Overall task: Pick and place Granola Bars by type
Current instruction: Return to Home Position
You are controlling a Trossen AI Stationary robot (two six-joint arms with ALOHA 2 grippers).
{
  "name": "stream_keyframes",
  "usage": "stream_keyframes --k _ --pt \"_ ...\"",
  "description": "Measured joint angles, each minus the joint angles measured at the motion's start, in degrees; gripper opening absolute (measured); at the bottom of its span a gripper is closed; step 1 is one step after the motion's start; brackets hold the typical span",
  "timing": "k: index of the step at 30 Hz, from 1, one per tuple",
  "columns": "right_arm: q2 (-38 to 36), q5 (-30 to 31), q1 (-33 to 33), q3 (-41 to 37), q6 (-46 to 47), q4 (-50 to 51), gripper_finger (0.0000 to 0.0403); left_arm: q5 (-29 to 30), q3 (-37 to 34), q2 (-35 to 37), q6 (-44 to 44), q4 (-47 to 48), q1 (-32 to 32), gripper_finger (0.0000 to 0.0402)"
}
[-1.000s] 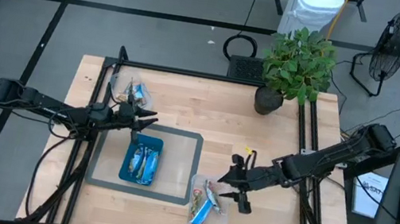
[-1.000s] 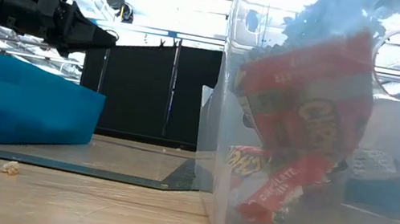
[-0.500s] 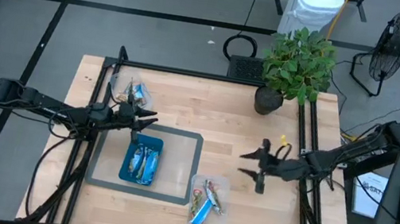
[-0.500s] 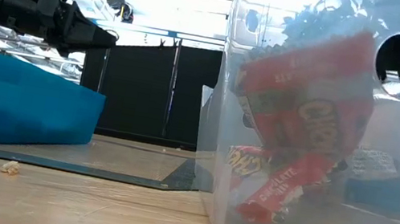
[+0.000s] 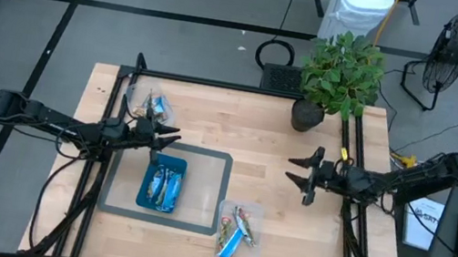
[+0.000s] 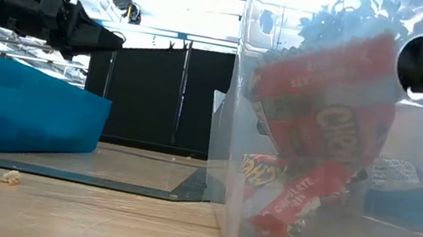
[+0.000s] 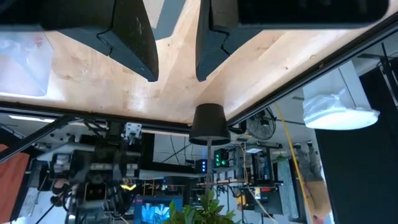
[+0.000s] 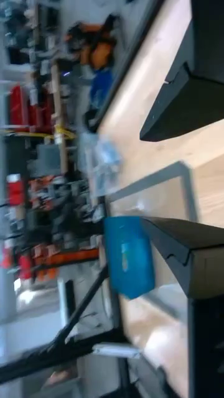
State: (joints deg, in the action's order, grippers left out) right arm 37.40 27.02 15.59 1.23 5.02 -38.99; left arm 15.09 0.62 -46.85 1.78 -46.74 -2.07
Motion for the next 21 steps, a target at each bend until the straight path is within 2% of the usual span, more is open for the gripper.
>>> stream_keyframes --k 11,21 --pt "-3.7 -12.0 -13.2 -0.1 -4.8 3.9 0.0198 0.0 0.0 0.0 0.0 0.2 0.0 0.0113" --pt "-16.2 -12.2 -13.9 -0.2 -8.8 13.5 0.0189 0.0 0.0 0.0 0.0 0.2 0.0 0.0113"
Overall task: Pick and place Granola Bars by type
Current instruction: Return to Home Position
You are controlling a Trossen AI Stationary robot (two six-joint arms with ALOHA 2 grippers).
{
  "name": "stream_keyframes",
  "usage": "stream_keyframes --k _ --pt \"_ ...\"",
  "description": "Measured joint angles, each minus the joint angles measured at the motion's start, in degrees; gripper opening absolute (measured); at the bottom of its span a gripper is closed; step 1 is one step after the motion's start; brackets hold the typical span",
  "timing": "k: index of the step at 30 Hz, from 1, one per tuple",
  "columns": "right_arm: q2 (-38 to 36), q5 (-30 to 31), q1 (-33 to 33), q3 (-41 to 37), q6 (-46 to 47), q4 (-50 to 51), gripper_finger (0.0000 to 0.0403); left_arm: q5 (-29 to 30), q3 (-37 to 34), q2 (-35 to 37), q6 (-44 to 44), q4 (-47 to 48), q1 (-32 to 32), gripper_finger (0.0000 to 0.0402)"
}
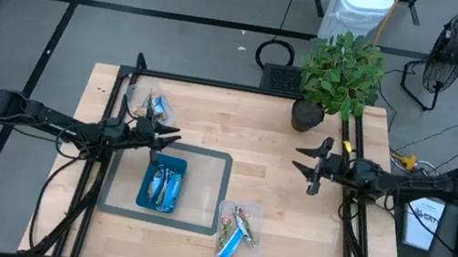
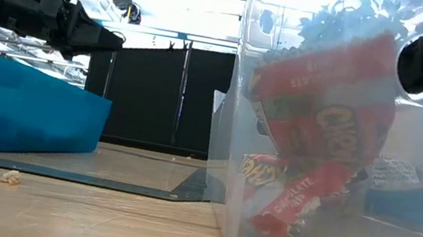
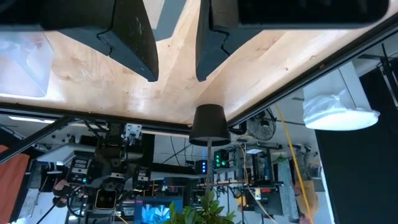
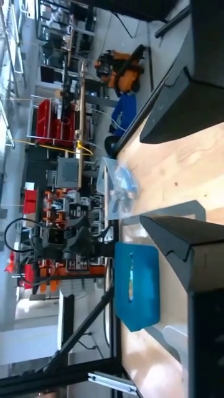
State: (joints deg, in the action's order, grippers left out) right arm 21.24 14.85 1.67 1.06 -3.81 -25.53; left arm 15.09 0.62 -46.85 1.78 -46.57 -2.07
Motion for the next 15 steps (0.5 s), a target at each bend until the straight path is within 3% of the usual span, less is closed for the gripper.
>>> stream_keyframes --k 8,15 --pt "-6.6 0.1 0.0 0.0 0.0 8.1 0.0189 0.0 0.0 0.0 0.0 0.0 0.0 0.0113" --pt "-9.9 0.0 0.0 -0.1 0.0 9.1 0.0185 -1.2 0.0 0.3 2.4 -1.3 0.0 0.0113"
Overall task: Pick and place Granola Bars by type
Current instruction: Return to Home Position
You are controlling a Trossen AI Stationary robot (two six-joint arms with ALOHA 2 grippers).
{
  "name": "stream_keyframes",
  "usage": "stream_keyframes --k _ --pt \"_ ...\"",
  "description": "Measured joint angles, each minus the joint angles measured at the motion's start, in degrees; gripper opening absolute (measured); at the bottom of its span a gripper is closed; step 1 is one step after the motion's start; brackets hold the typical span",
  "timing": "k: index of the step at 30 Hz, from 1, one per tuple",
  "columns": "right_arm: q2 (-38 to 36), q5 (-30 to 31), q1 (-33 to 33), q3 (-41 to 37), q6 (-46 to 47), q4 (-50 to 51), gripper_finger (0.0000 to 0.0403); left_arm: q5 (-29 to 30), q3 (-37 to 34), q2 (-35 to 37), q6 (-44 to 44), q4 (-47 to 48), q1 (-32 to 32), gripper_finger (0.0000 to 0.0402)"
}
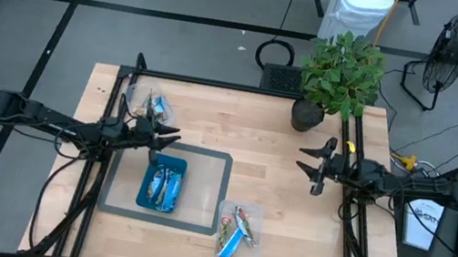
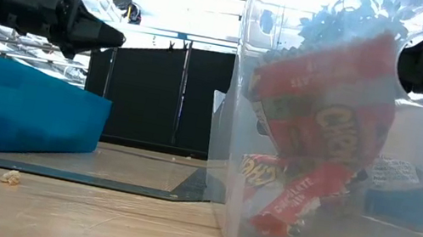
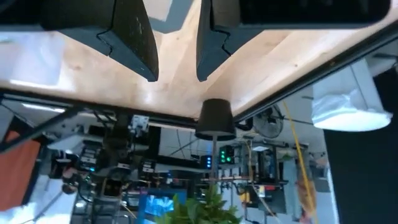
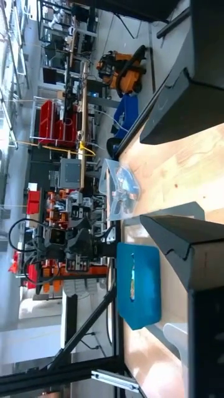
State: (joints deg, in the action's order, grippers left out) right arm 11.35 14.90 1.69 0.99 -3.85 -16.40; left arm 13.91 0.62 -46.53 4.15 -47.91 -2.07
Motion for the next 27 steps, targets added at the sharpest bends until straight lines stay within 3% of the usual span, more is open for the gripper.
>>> stream_keyframes --k 10,27 --pt "-1.6 0.0 0.0 0.0 0.7 2.8 0.0182 -3.2 0.0 5.8 -0.1 15.1 -0.1 0.0113" --pt "-1.6 0.2 0.0 0.0 0.6 3.0 0.0182 -3.5 0.0 31.1 -0.4 41.0 -0.1 0.0113"
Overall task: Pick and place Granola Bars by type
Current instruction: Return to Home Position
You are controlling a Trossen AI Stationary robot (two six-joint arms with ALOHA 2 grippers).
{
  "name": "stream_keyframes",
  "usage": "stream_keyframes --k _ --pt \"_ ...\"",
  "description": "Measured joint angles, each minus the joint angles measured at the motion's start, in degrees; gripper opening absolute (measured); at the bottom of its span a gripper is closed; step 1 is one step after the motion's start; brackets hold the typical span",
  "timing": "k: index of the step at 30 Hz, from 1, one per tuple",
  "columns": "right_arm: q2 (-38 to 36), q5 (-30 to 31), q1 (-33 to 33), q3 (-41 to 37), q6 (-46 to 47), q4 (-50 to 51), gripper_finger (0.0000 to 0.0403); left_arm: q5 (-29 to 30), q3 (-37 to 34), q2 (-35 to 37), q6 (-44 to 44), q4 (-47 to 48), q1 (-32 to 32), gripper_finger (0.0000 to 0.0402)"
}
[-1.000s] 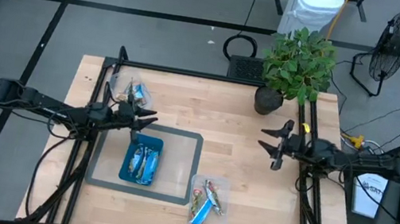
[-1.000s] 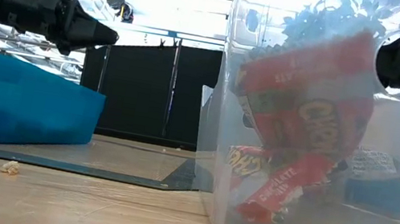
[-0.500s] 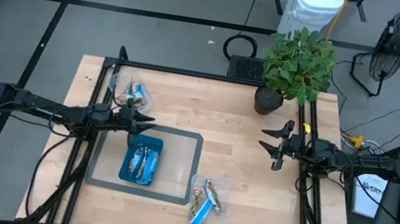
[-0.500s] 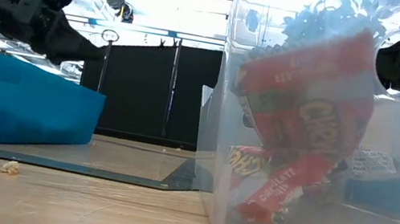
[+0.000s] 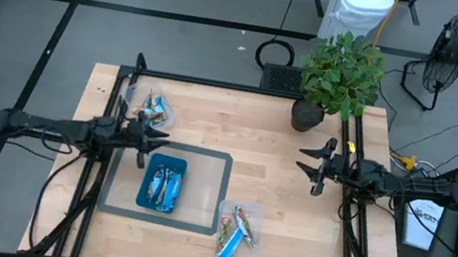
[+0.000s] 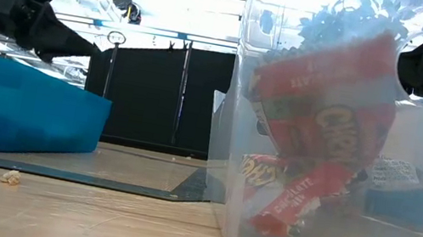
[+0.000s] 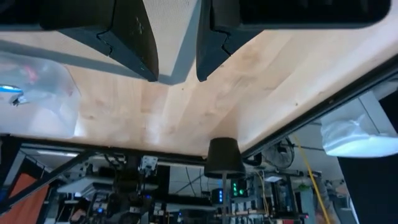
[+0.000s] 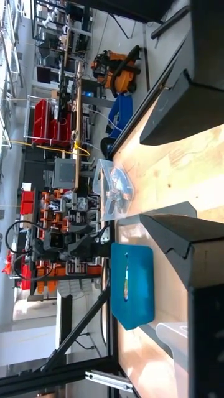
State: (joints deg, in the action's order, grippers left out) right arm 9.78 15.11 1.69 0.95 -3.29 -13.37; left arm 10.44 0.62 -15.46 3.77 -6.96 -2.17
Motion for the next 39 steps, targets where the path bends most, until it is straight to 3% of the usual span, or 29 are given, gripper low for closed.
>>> stream_keyframes --k 6,10,39 --pt "0.0 0.0 0.0 0.0 -0.4 0.0 0.0179 -0.6 0.1 7.1 0.0 4.4 0.0 0.0113" --pt "0.0 0.0 0.0 0.0 -0.8 0.1 0.0182 -4.4 0.1 9.1 -1.8 5.2 0.0 0.0113" --pt "0.0 -0.2 0.0 0.0 2.6 1.3 0.018 -4.8 -0.1 9.1 -2.8 2.3 0.0 0.0113"
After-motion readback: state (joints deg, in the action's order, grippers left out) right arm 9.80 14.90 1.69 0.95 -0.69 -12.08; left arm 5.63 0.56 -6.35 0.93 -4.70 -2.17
